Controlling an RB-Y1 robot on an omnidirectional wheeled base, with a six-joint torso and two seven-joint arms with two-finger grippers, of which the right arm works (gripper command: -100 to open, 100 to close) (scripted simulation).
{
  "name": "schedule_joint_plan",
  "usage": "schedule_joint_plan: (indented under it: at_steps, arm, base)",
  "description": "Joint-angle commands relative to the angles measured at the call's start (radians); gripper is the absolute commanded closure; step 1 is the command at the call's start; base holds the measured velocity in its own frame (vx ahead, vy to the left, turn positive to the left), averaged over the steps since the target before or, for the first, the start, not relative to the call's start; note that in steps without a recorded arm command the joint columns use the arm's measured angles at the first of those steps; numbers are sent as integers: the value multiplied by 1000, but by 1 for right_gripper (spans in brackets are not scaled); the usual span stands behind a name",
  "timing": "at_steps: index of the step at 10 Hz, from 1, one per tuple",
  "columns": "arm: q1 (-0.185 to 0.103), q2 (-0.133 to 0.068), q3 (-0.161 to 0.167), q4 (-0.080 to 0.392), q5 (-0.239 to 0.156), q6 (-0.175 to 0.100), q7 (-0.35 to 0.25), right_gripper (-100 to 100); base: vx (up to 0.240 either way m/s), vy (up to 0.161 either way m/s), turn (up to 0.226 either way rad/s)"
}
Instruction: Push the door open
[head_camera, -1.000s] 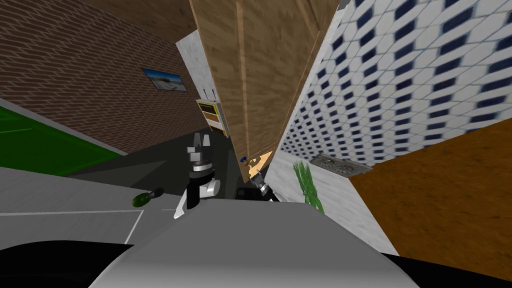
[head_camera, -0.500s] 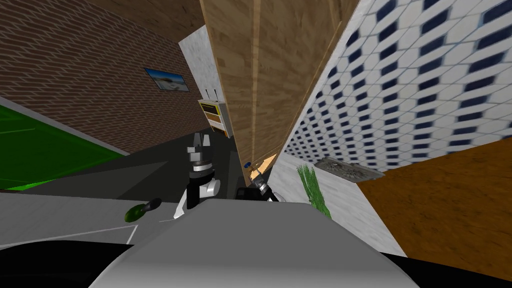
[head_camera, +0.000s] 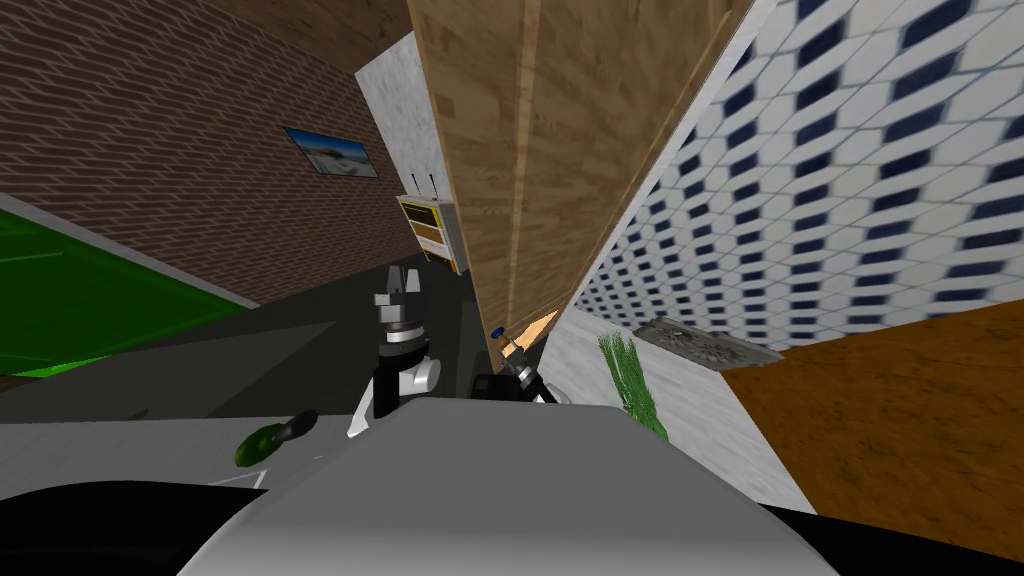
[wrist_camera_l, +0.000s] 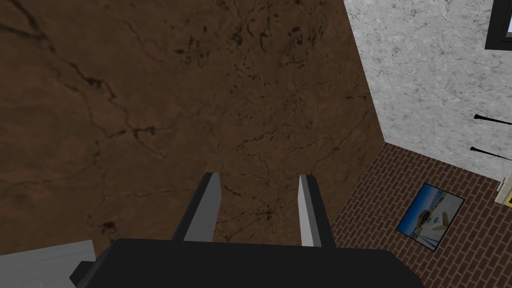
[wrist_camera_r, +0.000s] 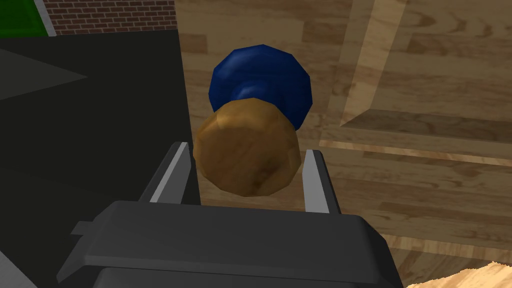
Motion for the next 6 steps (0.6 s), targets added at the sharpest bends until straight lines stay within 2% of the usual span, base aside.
schedule_joint_plan:
  at_steps: [1,4,6]
  arm:
    - [2,-1,0,0,0,-2,0,100]
    - [2,-1,0,0,0,-2,0,100]
    - [2,9,-24,12,-8,1,14,100]
  base:
    - [-16,-15,-2]
    - [-7,-6,-2]
    - [73,97,-37]
